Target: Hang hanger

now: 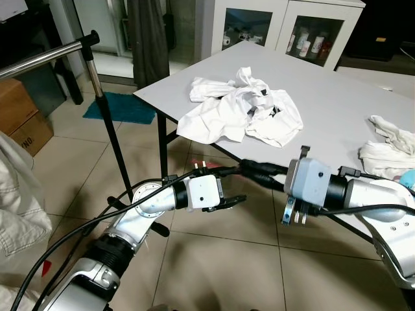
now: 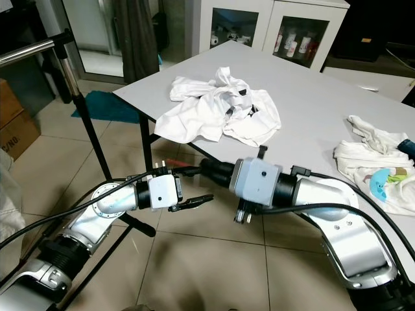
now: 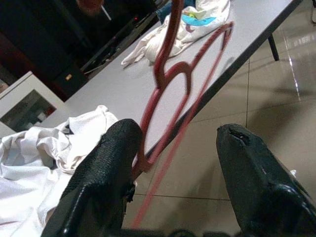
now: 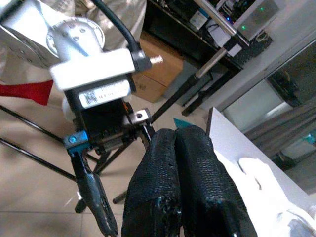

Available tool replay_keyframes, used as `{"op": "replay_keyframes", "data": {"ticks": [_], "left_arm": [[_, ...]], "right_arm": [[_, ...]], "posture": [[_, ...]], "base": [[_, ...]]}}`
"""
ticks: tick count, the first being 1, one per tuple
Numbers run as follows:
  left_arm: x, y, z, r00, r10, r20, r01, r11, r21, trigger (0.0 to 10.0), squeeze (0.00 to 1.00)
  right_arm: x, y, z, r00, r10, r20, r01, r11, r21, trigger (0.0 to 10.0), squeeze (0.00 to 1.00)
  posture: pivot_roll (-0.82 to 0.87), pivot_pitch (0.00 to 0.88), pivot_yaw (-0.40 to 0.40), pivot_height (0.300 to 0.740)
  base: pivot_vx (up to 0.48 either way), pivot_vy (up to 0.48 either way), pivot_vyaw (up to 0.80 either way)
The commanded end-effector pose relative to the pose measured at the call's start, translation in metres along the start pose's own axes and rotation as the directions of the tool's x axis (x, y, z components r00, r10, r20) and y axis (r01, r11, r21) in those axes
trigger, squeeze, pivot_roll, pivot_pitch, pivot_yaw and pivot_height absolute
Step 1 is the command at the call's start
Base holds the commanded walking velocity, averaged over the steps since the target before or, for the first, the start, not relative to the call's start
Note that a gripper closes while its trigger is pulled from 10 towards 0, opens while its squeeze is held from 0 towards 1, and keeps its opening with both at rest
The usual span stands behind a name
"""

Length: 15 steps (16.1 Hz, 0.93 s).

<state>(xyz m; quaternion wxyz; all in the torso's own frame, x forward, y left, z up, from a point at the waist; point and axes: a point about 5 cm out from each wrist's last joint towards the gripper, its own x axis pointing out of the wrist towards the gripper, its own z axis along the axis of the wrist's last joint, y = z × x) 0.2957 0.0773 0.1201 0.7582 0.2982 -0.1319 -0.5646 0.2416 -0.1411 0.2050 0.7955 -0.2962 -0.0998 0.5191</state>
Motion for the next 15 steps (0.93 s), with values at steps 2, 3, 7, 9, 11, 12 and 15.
{"op": "replay_keyframes", "data": {"ticks": [2, 3, 7, 9, 11, 12, 15], "left_arm": [[0.002, 0.006, 0.002, 1.000, -0.018, -0.015, 0.018, 0.999, 0.028, 10.0, 0.00], [0.002, 0.006, 0.002, 1.000, -0.020, -0.018, 0.021, 0.999, 0.033, 10.0, 0.00], [0.003, 0.002, 0.000, 0.998, -0.063, -0.026, 0.064, 0.998, 0.015, 9.0, 0.00], [0.002, -0.002, -0.002, 0.996, -0.087, -0.036, 0.087, 0.996, 0.006, 6.9, 0.00], [0.001, -0.003, -0.003, 0.994, -0.096, -0.049, 0.097, 0.995, 0.001, 10.0, 0.00], [0.001, -0.004, -0.004, 0.993, -0.108, -0.054, 0.108, 0.994, -0.003, 10.0, 0.00], [0.001, -0.006, -0.003, 0.992, -0.119, -0.043, 0.119, 0.993, -0.010, 0.0, 0.00]], "right_arm": [[-0.002, 0.004, 0.007, 0.999, 0.036, 0.015, -0.036, 0.999, -0.009, 0.0, 0.00], [-0.003, 0.007, 0.007, 0.999, 0.052, 0.011, -0.052, 0.999, -0.014, 0.0, 0.00], [0.001, 0.008, 0.012, 0.998, 0.049, 0.033, -0.048, 0.998, -0.028, 0.0, 0.00], [0.001, 0.008, 0.013, 0.998, 0.046, 0.037, -0.045, 0.998, -0.033, 0.0, 0.00], [0.002, 0.007, 0.014, 0.998, 0.041, 0.041, -0.039, 0.998, -0.040, 0.0, 0.00], [0.002, 0.006, 0.015, 0.998, 0.038, 0.044, -0.036, 0.998, -0.043, 0.0, 0.00], [0.003, 0.007, 0.016, 0.998, 0.044, 0.047, -0.042, 0.998, -0.045, 0.0, 0.00]], "posture": [[0.01, 0.000, -0.008, 0.723], [0.01, 0.000, -0.008, 0.723], [0.01, 0.000, -0.006, 0.723], [0.01, 0.000, -0.005, 0.723], [0.01, 0.000, -0.005, 0.723], [0.01, 0.000, -0.005, 0.723], [0.01, 0.000, -0.008, 0.723]], "base": [[0.000, 0.000, 0.00], [0.000, 0.000, 0.00], [0.000, 0.000, 0.00], [0.000, 0.000, 0.00], [0.000, 0.000, 0.00], [0.000, 0.000, 0.00], [0.000, 0.000, 0.00]]}}
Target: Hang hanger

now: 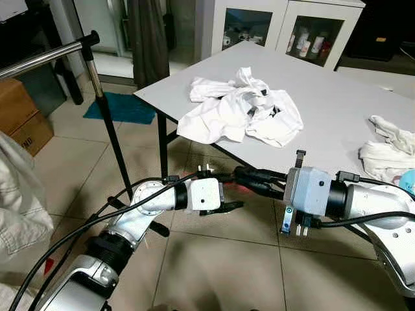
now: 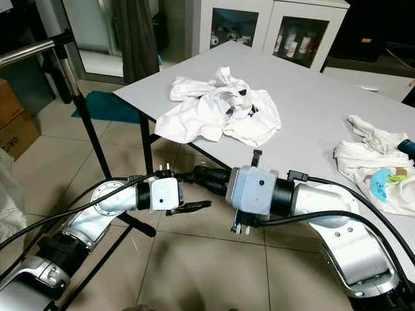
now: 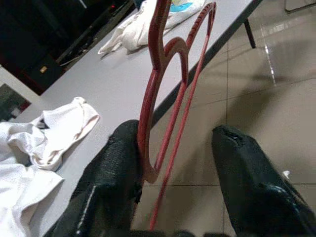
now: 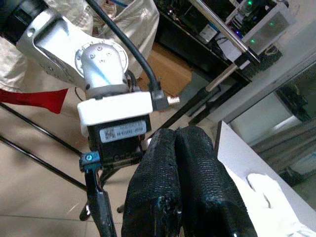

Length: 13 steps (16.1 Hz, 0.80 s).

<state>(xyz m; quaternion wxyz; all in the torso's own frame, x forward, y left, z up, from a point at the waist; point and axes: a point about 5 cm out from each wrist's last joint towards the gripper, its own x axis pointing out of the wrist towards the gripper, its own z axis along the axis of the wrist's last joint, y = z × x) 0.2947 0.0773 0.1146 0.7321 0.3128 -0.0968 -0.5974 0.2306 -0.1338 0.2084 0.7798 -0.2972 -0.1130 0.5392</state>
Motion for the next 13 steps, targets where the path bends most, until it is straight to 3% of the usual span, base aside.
{"op": "replay_keyframes", "data": {"ticks": [1, 4, 5, 6, 7, 8, 9, 10, 12, 13], "left_arm": [[0.0011, -0.0014, 0.0017, 1.000, -0.014, 0.007, 0.014, 1.000, -0.001, 0.0, 0.00], [0.0032, 0.0037, 0.0049, 0.999, 0.029, 0.023, -0.029, 1.000, 0.006, 0.0, 0.00], [0.0036, 0.0047, 0.0052, 0.999, 0.037, 0.023, -0.037, 0.999, 0.009, 0.7, 0.00], [0.0037, 0.0058, 0.0051, 0.999, 0.049, 0.020, -0.049, 0.999, 0.011, 7.8, 0.00], [0.0038, 0.0066, 0.0050, 0.998, 0.058, 0.019, -0.058, 0.998, 0.013, 10.0, 0.00], [0.0040, 0.0071, 0.0050, 0.998, 0.061, 0.018, -0.061, 0.998, 0.014, 10.0, 0.00], [0.0040, 0.0065, 0.0055, 0.998, 0.055, 0.024, -0.055, 0.998, 0.013, 3.5, 0.00], [0.0035, 0.0047, 0.0062, 0.999, 0.041, 0.033, -0.041, 0.999, 0.007, 0.0, 0.00], [0.0036, 0.0053, 0.0062, 0.998, 0.051, 0.031, -0.052, 0.999, 0.011, 0.0, 0.00], [0.0042, 0.0074, 0.0060, 0.997, 0.071, 0.026, -0.072, 0.997, 0.015, 3.5, 0.00]], "right_arm": [[0.0017, -0.0017, 0.0057, 1.000, 0.005, 0.013, -0.004, 1.000, -0.024, 0.0, 0.00], [0.0019, -0.0015, 0.0067, 1.000, 0.006, 0.017, -0.006, 1.000, -0.023, 0.0, 0.00], [0.0020, -0.0015, 0.0069, 1.000, 0.006, 0.017, -0.006, 1.000, -0.023, 0.0, 0.00], [0.0020, -0.0015, 0.0070, 1.000, 0.007, 0.017, -0.006, 1.000, -0.022, 0.0, 0.00], [0.0021, -0.0015, 0.0070, 1.000, 0.007, 0.018, -0.006, 1.000, -0.022, 0.0, 0.00], [0.0021, -0.0011, 0.0070, 1.000, 0.008, 0.018, -0.008, 1.000, -0.020, 0.0, 0.00], [0.0021, -0.0009, 0.0070, 1.000, 0.009, 0.018, -0.008, 1.000, -0.020, 0.0, 0.00], [0.0021, -0.0006, 0.0071, 1.000, 0.010, 0.018, -0.010, 1.000, -0.020, 0.0, 0.00], [0.0019, -0.0003, 0.0069, 1.000, 0.012, 0.017, -0.011, 1.000, -0.019, 0.0, 0.00], [0.0020, 0.0002, 0.0064, 1.000, 0.014, 0.016, -0.014, 1.000, -0.017, 0.0, 0.00]], "posture": [[0.01, 0.000, -0.009, 0.723], [0.01, 0.000, -0.008, 0.723], [0.01, 0.000, -0.009, 0.723], [0.01, 0.000, -0.009, 0.723], [0.01, 0.000, -0.009, 0.723], [0.01, 0.000, -0.009, 0.723], [0.01, 0.000, -0.009, 0.723], [0.01, 0.000, -0.008, 0.723], [0.01, 0.000, -0.009, 0.723], [0.01, 0.000, -0.010, 0.723]], "base": [[0.000, 0.000, 0.00], [0.000, 0.000, 0.00], [0.000, 0.000, 0.00], [0.000, 0.000, 0.00], [0.000, 0.000, 0.00], [0.000, 0.000, 0.00], [0.000, 0.000, 0.00], [0.000, 0.000, 0.00], [0.000, 0.000, 0.00], [0.000, 0.000, 0.00]]}}
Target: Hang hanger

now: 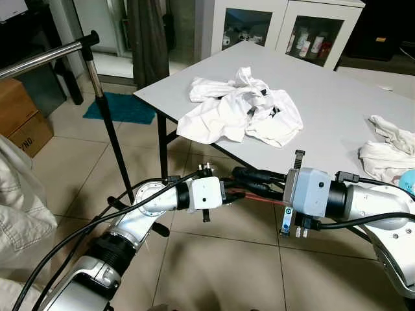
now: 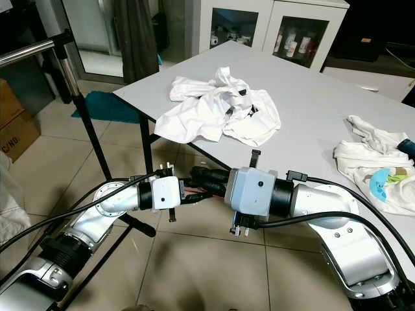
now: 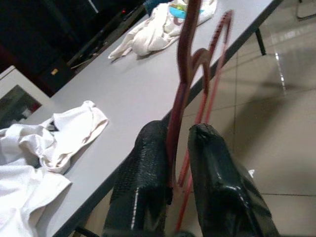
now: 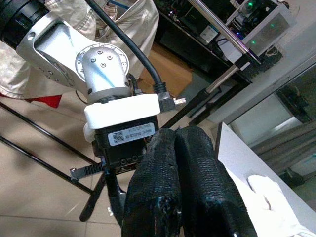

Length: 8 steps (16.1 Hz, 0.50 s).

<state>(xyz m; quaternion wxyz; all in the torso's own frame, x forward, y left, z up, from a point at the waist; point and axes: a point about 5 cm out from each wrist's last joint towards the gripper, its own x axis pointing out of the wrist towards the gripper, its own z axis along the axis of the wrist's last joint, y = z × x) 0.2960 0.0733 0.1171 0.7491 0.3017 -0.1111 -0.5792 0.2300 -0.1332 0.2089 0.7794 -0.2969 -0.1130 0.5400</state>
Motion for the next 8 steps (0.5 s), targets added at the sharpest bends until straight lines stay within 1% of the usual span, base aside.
{"op": "replay_keyframes", "data": {"ticks": [1, 6, 7, 8], "left_arm": [[0.0012, 0.0063, 0.0032, 1.000, 0.024, 0.002, -0.024, 0.999, 0.026, 10.0, 0.00], [0.0013, 0.0083, 0.0027, 0.999, 0.041, -0.004, -0.041, 0.999, 0.031, 10.0, 0.00], [0.0015, 0.0085, 0.0028, 0.999, 0.047, -0.002, -0.047, 0.999, 0.027, 4.0, 0.00], [0.0017, 0.0083, 0.0029, 0.999, 0.050, 0.001, -0.050, 0.998, 0.025, 1.8, 0.00]], "right_arm": [[0.0018, 0.0001, 0.0051, 1.000, 0.014, 0.014, -0.013, 1.000, -0.017, 0.0, 0.00], [0.0025, -0.0009, 0.0040, 1.000, 0.008, 0.012, -0.008, 1.000, -0.015, 0.0, 0.00], [0.0025, -0.0011, 0.0028, 1.000, 0.000, 0.008, 0.000, 1.000, -0.011, 4.4, 0.00], [0.0025, -0.0009, 0.0018, 1.000, -0.005, 0.007, 0.005, 1.000, -0.008, 3.9, 0.00]], "posture": [[0.01, 0.000, -0.010, 0.723], [0.01, 0.000, -0.011, 0.723], [0.01, 0.000, -0.010, 0.723], [0.01, 0.000, -0.010, 0.723]], "base": [[0.000, 0.000, 0.00], [0.000, 0.000, 0.00], [0.000, 0.000, 0.00], [0.000, 0.000, 0.00]]}}
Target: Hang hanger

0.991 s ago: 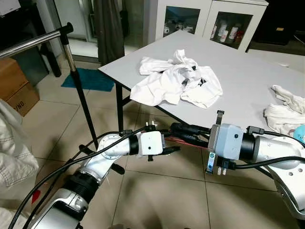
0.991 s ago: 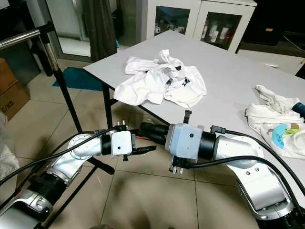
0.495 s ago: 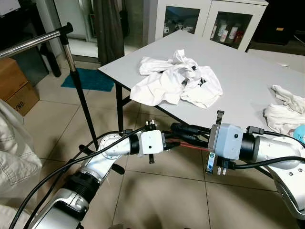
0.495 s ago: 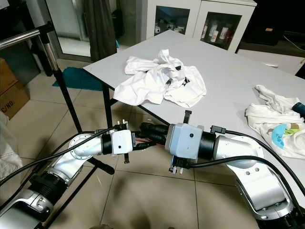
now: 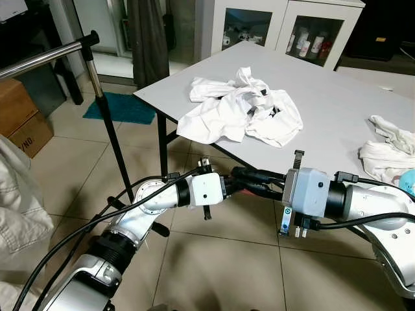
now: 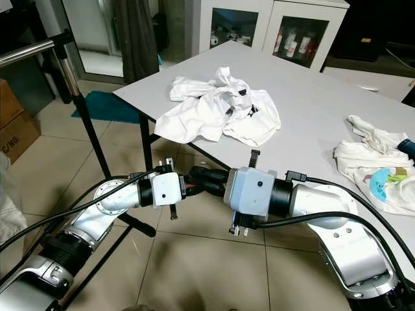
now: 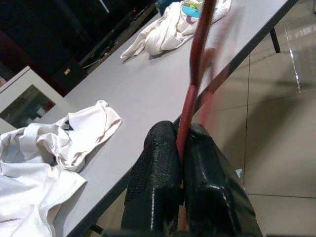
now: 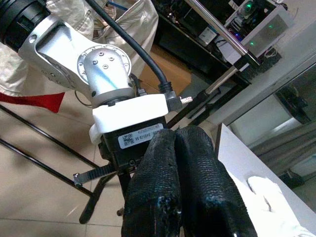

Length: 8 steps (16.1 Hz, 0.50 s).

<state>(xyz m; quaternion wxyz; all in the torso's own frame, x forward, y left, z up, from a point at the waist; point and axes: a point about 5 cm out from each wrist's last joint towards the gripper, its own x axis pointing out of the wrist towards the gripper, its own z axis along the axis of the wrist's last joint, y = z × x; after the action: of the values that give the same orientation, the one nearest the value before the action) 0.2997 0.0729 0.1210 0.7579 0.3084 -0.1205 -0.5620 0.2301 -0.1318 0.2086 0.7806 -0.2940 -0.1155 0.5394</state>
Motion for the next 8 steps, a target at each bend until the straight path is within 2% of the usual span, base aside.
{"op": "replay_keyframes", "data": {"ticks": [1, 2, 3, 4, 5, 6, 8], "left_arm": [[0.0012, 0.0027, 0.0017, 1.000, 0.011, 0.011, -0.011, 1.000, 0.002, 0.0, 0.00], [0.0015, 0.0020, 0.0019, 1.000, 0.009, 0.013, -0.009, 1.000, -0.001, 0.0, 0.00], [0.0020, 0.0016, 0.0024, 1.000, 0.008, 0.016, -0.008, 1.000, -0.003, 0.0, 0.00], [0.0023, 0.0015, 0.0028, 1.000, 0.008, 0.018, -0.008, 1.000, -0.004, 0.0, 0.00], [0.0026, 0.0014, 0.0029, 1.000, 0.008, 0.020, -0.008, 1.000, -0.006, 0.0, 0.00], [0.0029, 0.0013, 0.0030, 1.000, 0.009, 0.021, -0.009, 1.000, -0.007, 0.0, 0.00], [0.0035, 0.0011, 0.0032, 1.000, 0.011, 0.021, -0.011, 1.000, -0.007, 0.0, 0.00]], "right_arm": [[0.0013, -0.0012, 0.0013, 1.000, -0.002, 0.000, 0.002, 1.000, -0.010, 3.2, 0.00], [0.0013, -0.0014, 0.0013, 1.000, -0.006, 0.000, 0.006, 1.000, -0.010, 3.5, 0.00], [0.0011, -0.0021, 0.0016, 1.000, -0.013, 0.000, 0.013, 1.000, -0.012, 4.8, 0.00], [0.0010, -0.0029, 0.0014, 1.000, -0.023, -0.004, 0.023, 1.000, -0.016, 10.0, 0.00], [0.0010, -0.0031, 0.0013, 1.000, -0.026, -0.005, 0.026, 1.000, -0.015, 9.4, 0.00], [0.0010, -0.0037, 0.0012, 0.999, -0.033, -0.005, 0.033, 0.999, -0.015, 10.0, 0.00], [0.0010, -0.0053, 0.0008, 0.999, -0.050, -0.012, 0.050, 0.999, -0.010, 10.0, 0.00]], "posture": [[0.01, 0.000, -0.010, 0.723], [0.01, 0.000, -0.010, 0.723], [0.01, 0.000, -0.010, 0.723], [0.01, 0.000, -0.010, 0.723], [0.01, 0.000, -0.010, 0.723], [0.01, 0.000, -0.010, 0.723], [0.01, 0.000, -0.010, 0.723]], "base": [[0.000, 0.000, 0.00], [0.000, 0.000, 0.00], [0.000, 0.000, 0.00], [0.000, 0.000, 0.00], [0.000, 0.000, 0.00], [0.000, 0.000, 0.00], [0.000, 0.000, 0.00]]}}
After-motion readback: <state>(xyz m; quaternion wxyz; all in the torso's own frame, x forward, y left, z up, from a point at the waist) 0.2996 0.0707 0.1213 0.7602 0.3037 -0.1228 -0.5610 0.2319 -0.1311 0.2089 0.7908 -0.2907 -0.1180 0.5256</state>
